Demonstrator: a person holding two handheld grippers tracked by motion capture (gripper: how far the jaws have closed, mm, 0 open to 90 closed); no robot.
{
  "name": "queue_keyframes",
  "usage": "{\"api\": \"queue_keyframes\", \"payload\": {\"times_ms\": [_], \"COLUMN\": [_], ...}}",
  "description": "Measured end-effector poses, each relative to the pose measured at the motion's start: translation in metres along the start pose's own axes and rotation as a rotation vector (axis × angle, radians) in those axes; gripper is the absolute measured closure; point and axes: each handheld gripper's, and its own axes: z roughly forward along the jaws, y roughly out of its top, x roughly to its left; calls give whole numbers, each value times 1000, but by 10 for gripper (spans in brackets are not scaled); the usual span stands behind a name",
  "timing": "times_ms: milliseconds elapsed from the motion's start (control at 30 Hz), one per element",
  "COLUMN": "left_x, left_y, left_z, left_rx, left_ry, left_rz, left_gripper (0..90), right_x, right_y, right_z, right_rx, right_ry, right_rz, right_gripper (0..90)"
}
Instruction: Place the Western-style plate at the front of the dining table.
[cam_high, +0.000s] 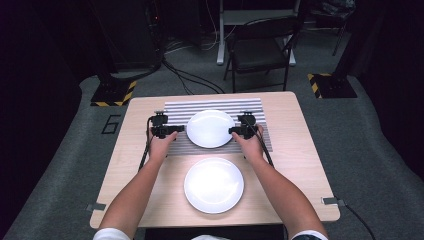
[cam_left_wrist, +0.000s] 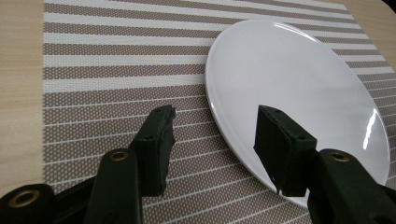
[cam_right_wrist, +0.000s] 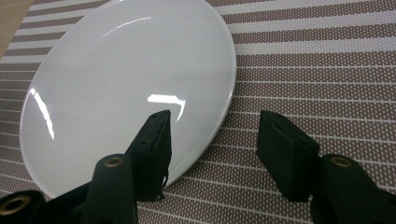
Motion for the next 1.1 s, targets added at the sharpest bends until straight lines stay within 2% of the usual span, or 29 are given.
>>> {"api": "queue_keyframes", "payload": {"times_ms": [33, 133, 267, 400, 733, 833, 933, 1100], "left_x": [1, 2, 6, 13, 32, 36, 38, 41], "left_y": [0, 0, -3, -7, -17, -23, -27, -42], "left_z": [-2, -7, -15, -23, -44, -49, -54, -64], "left_rx": [10, -1, -23, -27, -46, -34, -43, -39], "left_ry": [6, 10, 0, 1, 10, 10, 11, 3], "left_rz": [23, 33, 14, -7, -26, -20, -13, 2], "left_gripper": [468, 464, 465, 467, 474, 474, 475, 476], "right_x": [0, -3, -6, -9, -10, -9, -9, -11], "right_y": [-1, -3, -6, -9, -17, -22, -27, -40], "right_z": [-1, -6, -16, -25, -41, -45, -48, -56], "right_rx": [-4, -8, -1, -11, -19, -20, -9, -5], "right_ry": [-3, -11, -13, -2, 15, 25, 31, 51], "right_rz": [0, -13, -5, -20, -45, -51, -59, -77], "right_gripper": [445, 445, 443, 444, 443, 443, 443, 443]}}
